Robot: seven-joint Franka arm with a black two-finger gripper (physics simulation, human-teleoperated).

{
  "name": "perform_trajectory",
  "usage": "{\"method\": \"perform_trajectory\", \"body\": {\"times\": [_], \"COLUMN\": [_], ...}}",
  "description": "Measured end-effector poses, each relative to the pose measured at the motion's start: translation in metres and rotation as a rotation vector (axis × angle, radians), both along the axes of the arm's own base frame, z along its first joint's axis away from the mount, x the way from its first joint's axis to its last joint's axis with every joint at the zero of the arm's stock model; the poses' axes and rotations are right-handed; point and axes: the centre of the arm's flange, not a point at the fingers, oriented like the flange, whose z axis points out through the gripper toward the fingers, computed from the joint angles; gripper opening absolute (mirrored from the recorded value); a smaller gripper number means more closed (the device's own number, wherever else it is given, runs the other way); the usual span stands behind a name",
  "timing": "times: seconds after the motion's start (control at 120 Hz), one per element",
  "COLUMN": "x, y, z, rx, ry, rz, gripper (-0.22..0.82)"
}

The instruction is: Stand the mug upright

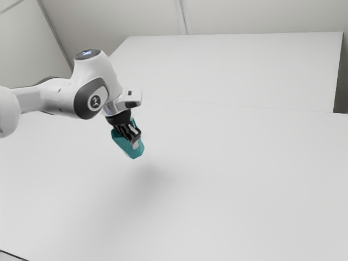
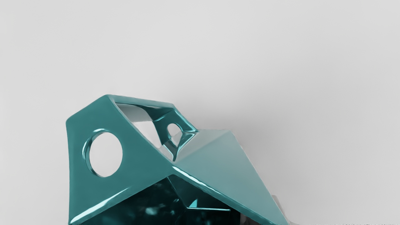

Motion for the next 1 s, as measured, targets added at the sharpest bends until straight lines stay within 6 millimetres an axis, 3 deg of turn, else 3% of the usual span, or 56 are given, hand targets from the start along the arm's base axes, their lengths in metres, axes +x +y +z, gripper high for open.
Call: {"method": "perform_trajectory", "body": {"times": [0.133,0.508,1.0], "x": [0.003,0.008,0.007], "y": [0.016,0.029,0.021], "z": [-0.012,-0.05,-0.092], "rx": [0.04,0.077,0.088], "ry": [0.027,0.072,0.078], "rz": [0.039,0.098,0.111], "gripper": [-0.18,-0.18,-0.18]}}
